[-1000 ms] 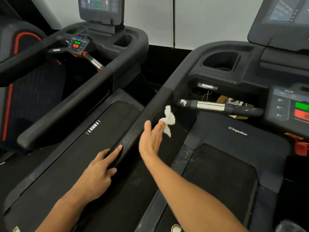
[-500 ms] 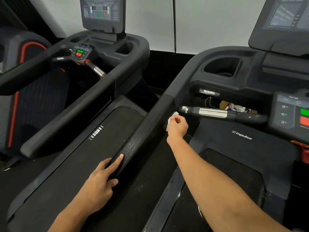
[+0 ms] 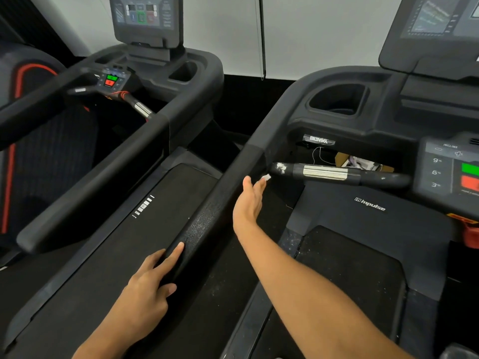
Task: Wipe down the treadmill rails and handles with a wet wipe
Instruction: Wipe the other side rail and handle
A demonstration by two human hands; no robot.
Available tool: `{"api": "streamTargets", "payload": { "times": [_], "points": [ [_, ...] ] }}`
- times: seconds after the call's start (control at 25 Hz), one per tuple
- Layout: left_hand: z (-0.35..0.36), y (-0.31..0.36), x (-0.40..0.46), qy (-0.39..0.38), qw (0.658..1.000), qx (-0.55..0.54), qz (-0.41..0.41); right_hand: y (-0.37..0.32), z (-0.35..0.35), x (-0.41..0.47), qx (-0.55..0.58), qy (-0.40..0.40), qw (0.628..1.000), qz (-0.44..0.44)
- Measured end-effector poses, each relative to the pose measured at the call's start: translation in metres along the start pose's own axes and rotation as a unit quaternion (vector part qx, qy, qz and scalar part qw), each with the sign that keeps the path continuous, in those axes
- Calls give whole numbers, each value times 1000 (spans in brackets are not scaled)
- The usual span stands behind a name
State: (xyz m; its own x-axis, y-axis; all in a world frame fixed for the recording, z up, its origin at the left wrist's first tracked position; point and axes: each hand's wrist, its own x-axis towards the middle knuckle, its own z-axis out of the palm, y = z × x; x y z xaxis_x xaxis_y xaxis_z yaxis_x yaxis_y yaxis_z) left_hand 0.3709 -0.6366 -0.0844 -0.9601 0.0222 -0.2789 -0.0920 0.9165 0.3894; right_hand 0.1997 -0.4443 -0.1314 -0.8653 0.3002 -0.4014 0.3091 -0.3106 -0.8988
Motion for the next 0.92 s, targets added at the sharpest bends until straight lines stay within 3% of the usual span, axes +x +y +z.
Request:
{"api": "streamTargets", "payload": {
  "times": [0.2, 0.44, 0.68, 0.8, 0.92],
  "points": [
    [2, 3, -2, 5, 1000, -4, 2, 2, -15, 8, -28, -26, 998, -41],
    [-2, 5, -1, 0, 1000, 8, 0, 70, -17, -111, -53, -165, 971, -165],
    [-1, 3, 0, 5, 1000, 7, -1, 4, -3, -3, -80, -48, 991, -97],
    [0, 1, 1, -1, 1000, 11, -6, -5, -14, 20, -89, -40, 991, -87],
    [-2, 2, 1, -3, 1000, 14, -10, 27, -22, -25, -52, -73, 992, -89]
  ]
}}
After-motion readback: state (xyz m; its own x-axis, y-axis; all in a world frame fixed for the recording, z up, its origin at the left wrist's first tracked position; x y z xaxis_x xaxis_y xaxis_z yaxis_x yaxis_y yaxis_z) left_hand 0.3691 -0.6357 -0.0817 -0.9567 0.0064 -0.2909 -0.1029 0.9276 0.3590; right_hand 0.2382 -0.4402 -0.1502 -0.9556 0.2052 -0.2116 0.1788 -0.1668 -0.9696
